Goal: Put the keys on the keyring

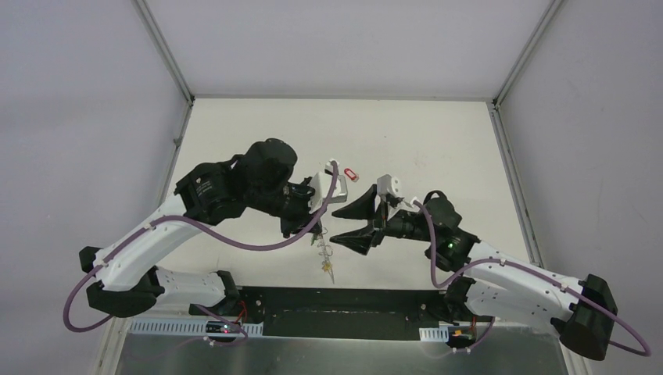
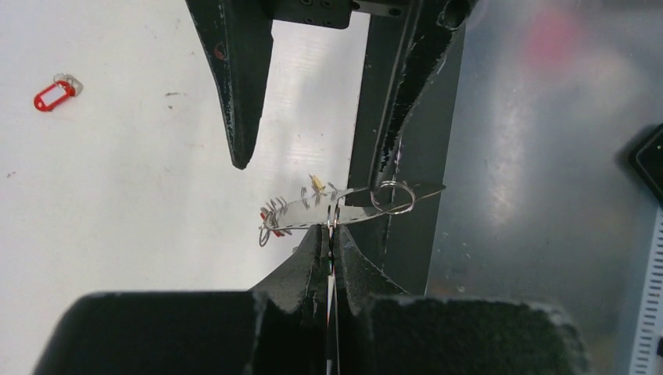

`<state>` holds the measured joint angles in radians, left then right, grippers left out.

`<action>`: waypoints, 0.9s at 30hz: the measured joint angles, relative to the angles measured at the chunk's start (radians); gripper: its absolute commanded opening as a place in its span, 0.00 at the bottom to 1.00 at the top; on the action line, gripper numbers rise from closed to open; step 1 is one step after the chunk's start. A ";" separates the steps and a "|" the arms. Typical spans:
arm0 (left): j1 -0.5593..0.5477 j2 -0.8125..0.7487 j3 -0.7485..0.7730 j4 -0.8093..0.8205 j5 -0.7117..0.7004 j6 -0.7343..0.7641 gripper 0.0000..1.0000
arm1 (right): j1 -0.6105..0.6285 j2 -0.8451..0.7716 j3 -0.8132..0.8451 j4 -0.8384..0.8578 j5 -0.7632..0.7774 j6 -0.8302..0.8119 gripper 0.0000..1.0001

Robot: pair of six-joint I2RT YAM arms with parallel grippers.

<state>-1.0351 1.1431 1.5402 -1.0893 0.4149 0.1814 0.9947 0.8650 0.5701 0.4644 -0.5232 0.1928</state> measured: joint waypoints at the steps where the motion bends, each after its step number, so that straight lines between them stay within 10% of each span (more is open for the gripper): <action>1: 0.000 0.023 0.032 -0.040 -0.003 0.008 0.00 | 0.000 0.010 0.001 0.010 0.004 0.004 0.58; 12: 0.000 0.176 0.221 -0.285 -0.033 0.056 0.00 | 0.003 0.084 0.017 0.092 -0.019 0.039 0.33; 27: 0.000 0.179 0.225 -0.305 -0.032 0.065 0.00 | 0.018 0.169 0.032 0.163 -0.080 0.072 0.27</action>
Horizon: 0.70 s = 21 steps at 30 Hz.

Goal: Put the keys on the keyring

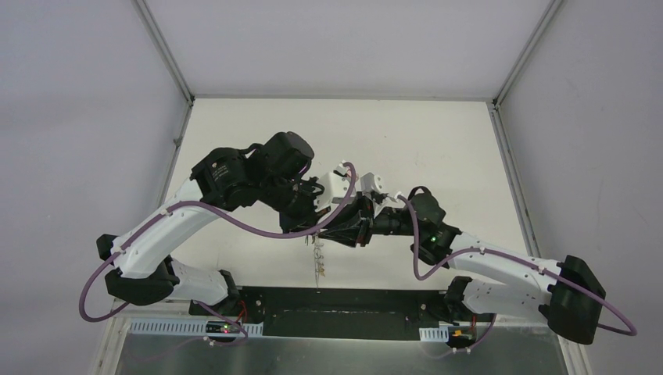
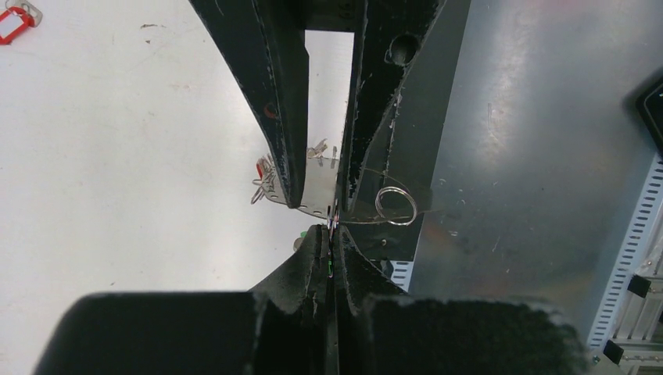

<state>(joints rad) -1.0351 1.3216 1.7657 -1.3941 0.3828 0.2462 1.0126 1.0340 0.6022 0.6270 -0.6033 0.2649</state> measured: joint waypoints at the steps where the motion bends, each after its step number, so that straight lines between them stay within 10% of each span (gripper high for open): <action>1: 0.000 0.000 0.000 0.005 0.000 0.000 0.00 | 0.001 0.006 0.000 0.007 -0.004 0.002 0.26; 9: 0.000 -0.001 -0.001 0.018 0.001 -0.003 0.00 | 0.011 0.032 0.019 0.026 -0.024 0.008 0.01; 17: 0.000 -0.014 -0.013 0.026 0.001 -0.003 0.00 | 0.013 0.032 0.019 0.028 -0.030 0.012 0.00; 21: 0.000 -0.032 -0.032 0.045 -0.003 -0.006 0.34 | 0.013 0.032 0.019 0.027 -0.030 0.012 0.00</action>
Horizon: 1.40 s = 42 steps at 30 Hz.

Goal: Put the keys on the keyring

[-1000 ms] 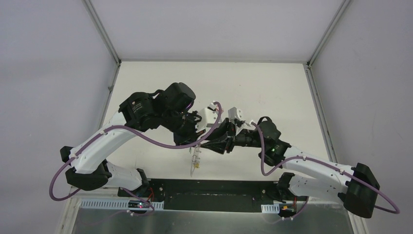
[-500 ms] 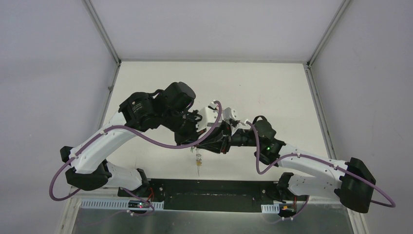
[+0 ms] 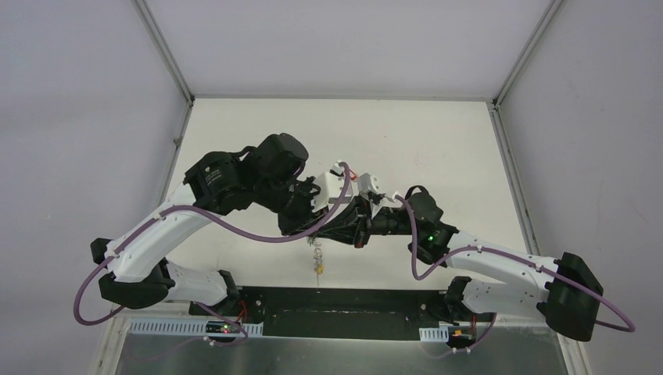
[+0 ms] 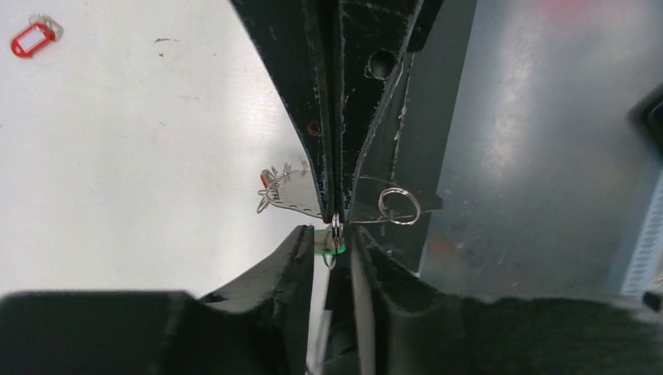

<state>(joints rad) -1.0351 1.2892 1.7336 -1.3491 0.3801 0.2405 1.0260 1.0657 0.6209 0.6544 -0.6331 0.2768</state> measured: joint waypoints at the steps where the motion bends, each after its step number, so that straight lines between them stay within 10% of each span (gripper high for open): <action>1: 0.000 -0.008 -0.006 0.010 -0.005 0.001 0.38 | 0.000 0.000 0.000 -0.002 0.000 0.000 0.00; 27: 0.000 -0.595 -0.684 0.646 -0.099 0.003 0.41 | 0.002 -0.019 0.000 -0.033 -0.003 -0.010 0.00; 42: 0.000 -0.596 -0.689 0.723 -0.029 0.125 0.00 | 0.003 -0.029 0.000 -0.042 -0.003 -0.010 0.00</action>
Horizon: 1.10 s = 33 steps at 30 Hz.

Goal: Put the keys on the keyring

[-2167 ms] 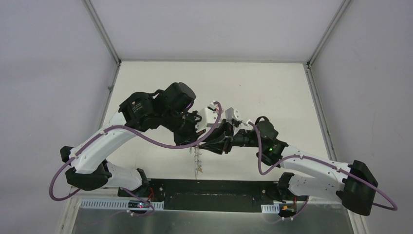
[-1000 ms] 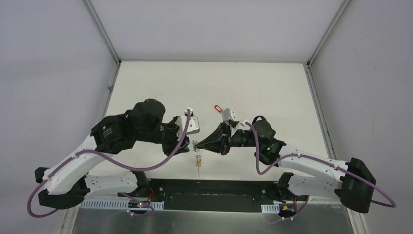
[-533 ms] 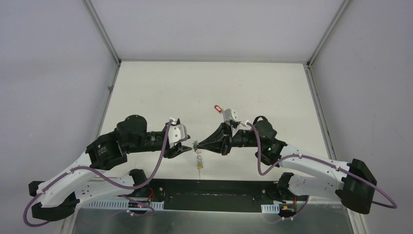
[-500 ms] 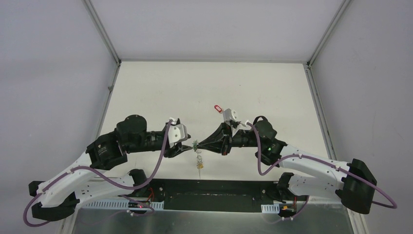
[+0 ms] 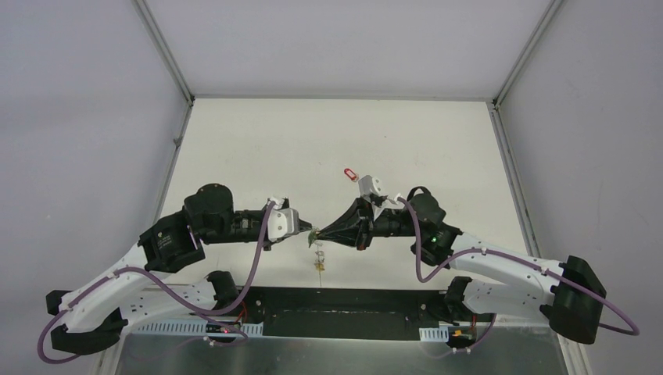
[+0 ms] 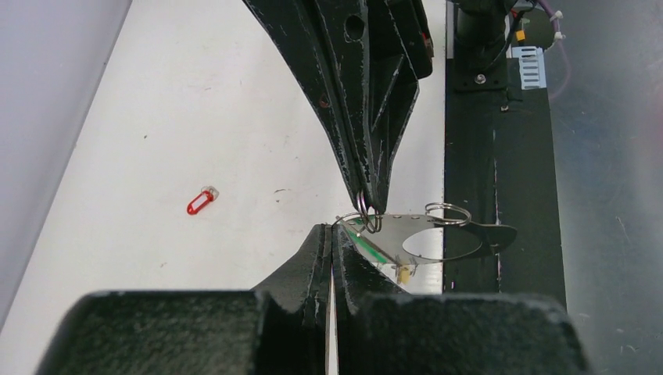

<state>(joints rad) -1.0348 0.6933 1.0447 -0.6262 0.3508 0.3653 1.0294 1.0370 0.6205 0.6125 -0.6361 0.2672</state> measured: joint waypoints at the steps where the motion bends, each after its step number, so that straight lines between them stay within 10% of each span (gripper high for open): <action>1: 0.000 -0.002 -0.002 0.000 0.003 0.006 0.00 | 0.000 -0.003 0.000 -0.003 0.000 0.000 0.00; 16: 0.000 -0.009 -0.010 -0.042 0.056 0.066 0.00 | 0.000 -0.018 -0.004 -0.013 0.005 -0.004 0.00; 22: 0.000 0.002 -0.009 -0.049 0.070 0.099 0.36 | 0.000 -0.018 -0.004 -0.020 0.012 -0.004 0.00; 33: 0.000 0.041 0.014 -0.054 0.070 0.098 0.19 | 0.000 -0.018 -0.004 -0.020 0.019 -0.004 0.00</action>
<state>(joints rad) -1.0348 0.7341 1.0592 -0.6804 0.4210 0.4629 1.0298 1.0191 0.6163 0.5922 -0.6170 0.2630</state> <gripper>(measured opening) 0.265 0.007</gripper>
